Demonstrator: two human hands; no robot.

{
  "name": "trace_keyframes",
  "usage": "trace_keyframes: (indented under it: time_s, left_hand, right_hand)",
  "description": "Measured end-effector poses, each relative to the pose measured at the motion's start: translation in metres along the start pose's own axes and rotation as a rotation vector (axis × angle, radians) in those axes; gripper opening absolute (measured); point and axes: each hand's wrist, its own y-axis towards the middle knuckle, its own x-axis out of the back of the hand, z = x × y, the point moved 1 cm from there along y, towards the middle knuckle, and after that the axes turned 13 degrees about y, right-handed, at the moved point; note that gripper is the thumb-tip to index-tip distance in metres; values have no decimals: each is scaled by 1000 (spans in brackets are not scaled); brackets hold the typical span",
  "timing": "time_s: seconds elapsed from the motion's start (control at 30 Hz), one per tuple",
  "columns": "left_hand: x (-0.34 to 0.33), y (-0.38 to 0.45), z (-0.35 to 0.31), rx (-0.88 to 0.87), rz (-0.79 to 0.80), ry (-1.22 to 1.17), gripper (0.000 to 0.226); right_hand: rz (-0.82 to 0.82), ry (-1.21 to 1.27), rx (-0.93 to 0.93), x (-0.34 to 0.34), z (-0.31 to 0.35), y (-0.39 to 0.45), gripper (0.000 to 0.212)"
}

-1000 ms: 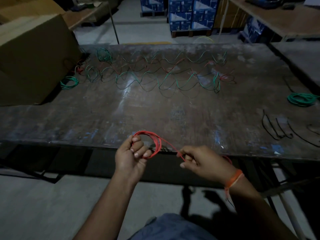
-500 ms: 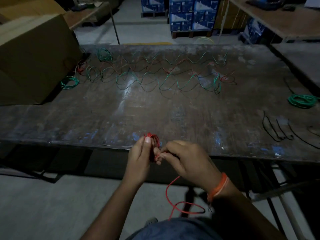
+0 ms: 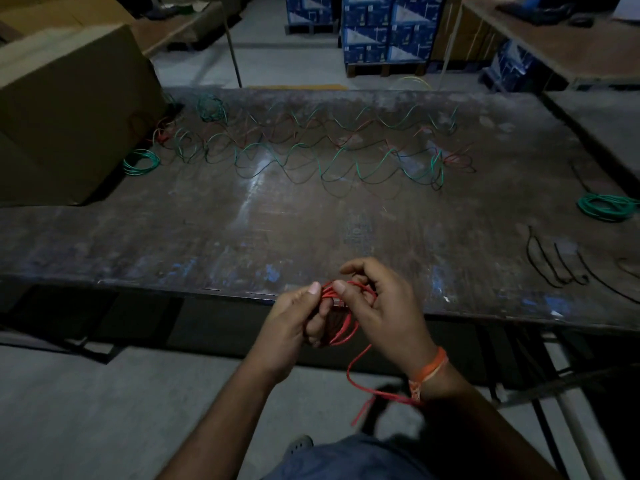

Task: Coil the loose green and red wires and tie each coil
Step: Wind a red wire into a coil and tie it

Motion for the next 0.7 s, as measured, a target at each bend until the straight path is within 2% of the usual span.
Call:
trace_keyframes:
  time_s: [0.17,0.3,0.37,0.47,0.57,0.7]
  left_hand:
    - [-2,3,2,34,43,-324,37]
    - [3,6,5,59,64,-456,38]
    - [6,7,6,72,62,-498,39]
    - [7,6,4,89,35,-501,42]
    - [7,6,3,107,-52,-441,42]
    - [7,8,9,127,-165,-319,39]
  right_hand:
    - [27,-23,-14,-6,-7,-5,29]
    - [98,145,-133,-10,-15,-8,32]
    - [97,190,-163,-14,-18,-11,41]
    - [96,281,-224,-17,-21,-14,53]
    - [150,545,-294,-21,-22,-13,39]
    - [90,509,-263,-26,-21,-14,28]
